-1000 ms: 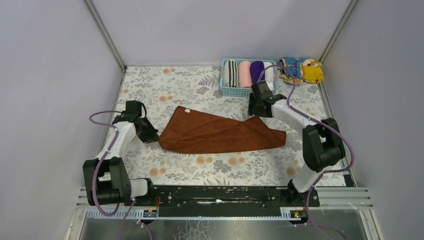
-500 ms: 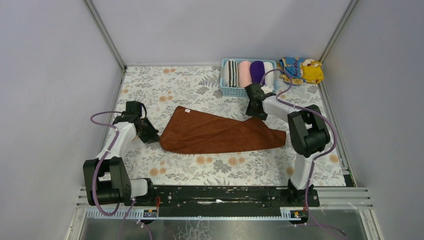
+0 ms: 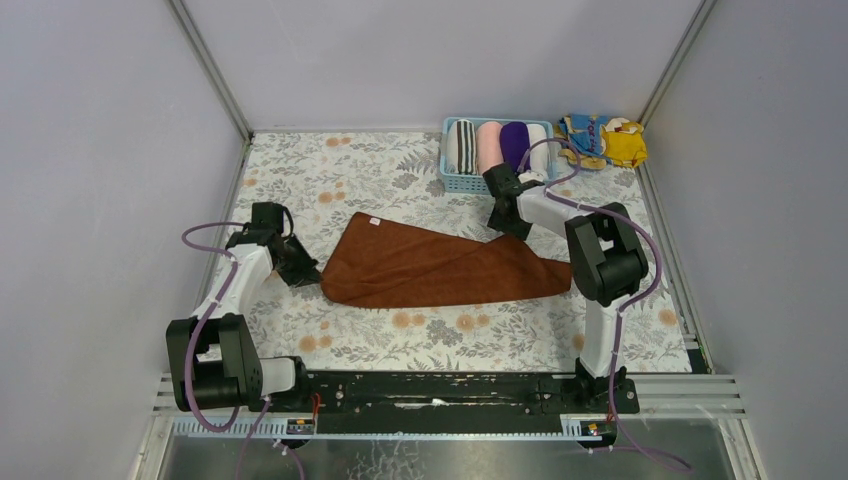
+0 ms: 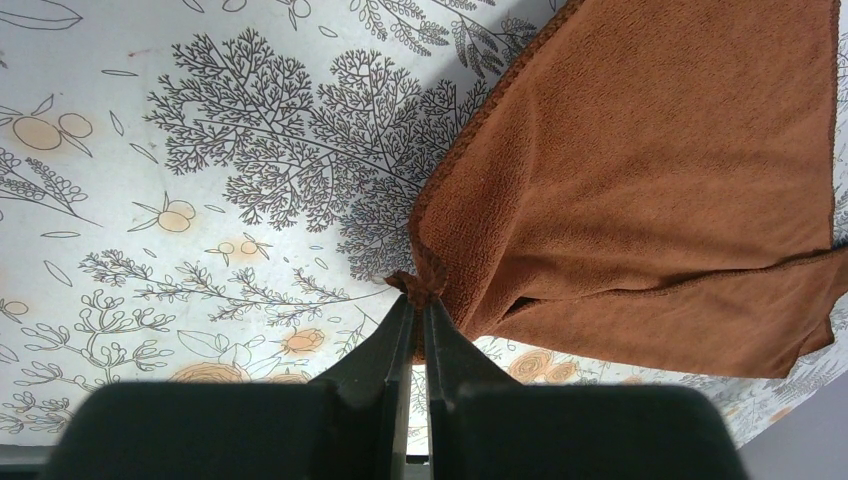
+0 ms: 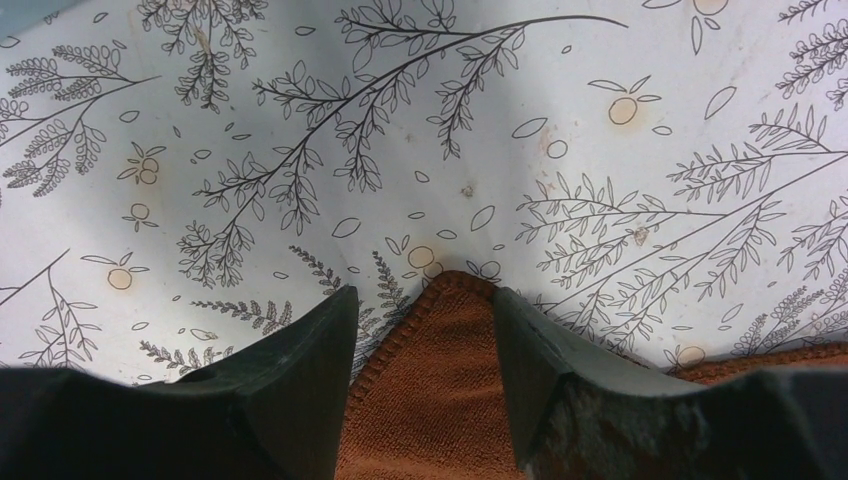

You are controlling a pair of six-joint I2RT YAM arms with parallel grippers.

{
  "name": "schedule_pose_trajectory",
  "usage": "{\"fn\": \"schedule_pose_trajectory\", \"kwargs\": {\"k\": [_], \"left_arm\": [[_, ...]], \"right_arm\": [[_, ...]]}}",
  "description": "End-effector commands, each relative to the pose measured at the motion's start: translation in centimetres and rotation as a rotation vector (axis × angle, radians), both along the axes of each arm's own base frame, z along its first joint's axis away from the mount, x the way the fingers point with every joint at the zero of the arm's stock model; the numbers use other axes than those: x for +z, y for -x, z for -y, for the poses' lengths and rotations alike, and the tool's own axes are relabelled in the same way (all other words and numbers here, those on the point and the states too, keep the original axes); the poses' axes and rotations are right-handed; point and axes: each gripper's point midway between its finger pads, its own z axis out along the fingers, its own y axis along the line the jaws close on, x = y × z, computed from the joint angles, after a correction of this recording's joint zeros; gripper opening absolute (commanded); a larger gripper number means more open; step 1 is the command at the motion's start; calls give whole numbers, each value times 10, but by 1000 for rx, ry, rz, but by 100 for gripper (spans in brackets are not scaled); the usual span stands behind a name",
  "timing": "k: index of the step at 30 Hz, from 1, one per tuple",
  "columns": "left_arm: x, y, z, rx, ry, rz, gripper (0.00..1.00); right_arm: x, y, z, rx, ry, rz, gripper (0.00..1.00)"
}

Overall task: Roll the towels
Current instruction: Flatten out the towel at the center of the board.

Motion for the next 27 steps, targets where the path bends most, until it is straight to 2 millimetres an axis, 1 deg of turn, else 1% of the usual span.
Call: {"fn": "schedule_pose_trajectory", "kwargs": {"k": [1,2,5,7,9,11,13,17,20,24,27], "left_arm": [[3,-7,-1,-16,1,53,2],[3,-8,-1,-13,-1,54,2],[5,-8,-2,-12,-5,61,2],[4,-8,-2,-11,-5,59,2],[5,-8,-2,-11,-4,62,2],[6,-8,-2,-13,-4,66,2],[6,-8,-1,-14,-3,67,2],[6,-8,-1,-17,1,68,2],[7,-8,0,-18,2,75,2],[7,-8,0,-19,4,76,2],[8,-8,0,-18,2,80,2]], "right_arm": [[-14,21,14,-42,84,-91,59],[-9,18,15,-38,94,-80,59],[20,4,20,-22,132,-23,59],[36,-1,20,-11,138,3,59],[47,-2,20,-5,134,23,59],[52,-1,18,-2,116,37,59],[49,0,14,0,90,35,59],[33,2,5,-7,49,-3,59],[24,0,0,-17,27,-13,58],[15,-2,-4,-36,17,-32,58],[6,2,-5,-54,11,-53,57]]}}
